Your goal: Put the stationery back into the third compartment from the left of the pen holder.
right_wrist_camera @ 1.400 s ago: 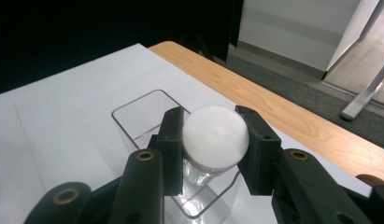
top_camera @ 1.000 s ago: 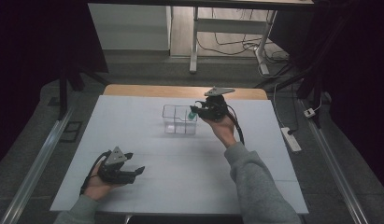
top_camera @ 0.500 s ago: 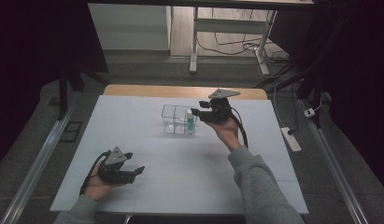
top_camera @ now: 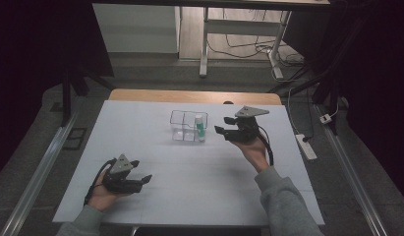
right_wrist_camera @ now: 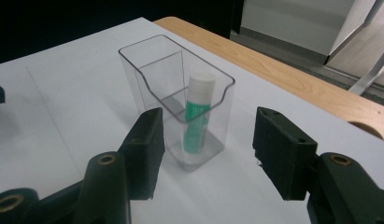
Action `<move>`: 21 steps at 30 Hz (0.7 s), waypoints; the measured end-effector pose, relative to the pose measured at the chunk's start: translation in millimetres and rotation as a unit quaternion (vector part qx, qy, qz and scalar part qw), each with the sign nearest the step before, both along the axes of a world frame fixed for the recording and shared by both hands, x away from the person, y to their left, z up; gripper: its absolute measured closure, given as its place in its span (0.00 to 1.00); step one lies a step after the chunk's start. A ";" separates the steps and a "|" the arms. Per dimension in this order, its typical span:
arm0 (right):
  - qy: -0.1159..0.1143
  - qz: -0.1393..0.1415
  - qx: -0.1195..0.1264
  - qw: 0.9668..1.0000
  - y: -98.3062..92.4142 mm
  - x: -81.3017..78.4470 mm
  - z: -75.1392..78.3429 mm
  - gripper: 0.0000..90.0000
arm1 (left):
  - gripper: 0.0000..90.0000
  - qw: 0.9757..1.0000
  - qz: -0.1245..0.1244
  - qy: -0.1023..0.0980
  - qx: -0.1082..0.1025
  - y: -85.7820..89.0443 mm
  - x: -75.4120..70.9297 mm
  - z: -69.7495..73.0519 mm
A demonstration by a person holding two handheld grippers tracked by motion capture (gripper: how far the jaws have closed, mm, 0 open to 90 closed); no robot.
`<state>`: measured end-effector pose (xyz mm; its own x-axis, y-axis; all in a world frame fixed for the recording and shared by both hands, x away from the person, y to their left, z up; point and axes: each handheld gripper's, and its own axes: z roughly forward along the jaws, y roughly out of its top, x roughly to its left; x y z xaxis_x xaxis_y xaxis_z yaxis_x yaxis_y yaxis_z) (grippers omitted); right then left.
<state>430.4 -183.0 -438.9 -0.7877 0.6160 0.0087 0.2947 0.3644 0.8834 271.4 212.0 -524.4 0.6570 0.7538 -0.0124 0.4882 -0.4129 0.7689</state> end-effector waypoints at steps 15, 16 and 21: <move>0.011 -0.002 -0.013 1.000 -44.8 -49.1 -21.3 0.44 | 0.29 1.000 0.005 0.000 -0.003 0.6 0.0 0.3; 0.012 -0.002 -0.016 1.000 -48.3 -52.1 -23.5 0.44 | 0.29 1.000 0.004 0.000 -0.003 0.5 0.0 0.3; 0.022 -0.006 -0.027 0.999 -66.5 -68.1 -34.9 0.43 | 0.29 1.000 0.005 0.000 -0.004 0.9 0.2 0.3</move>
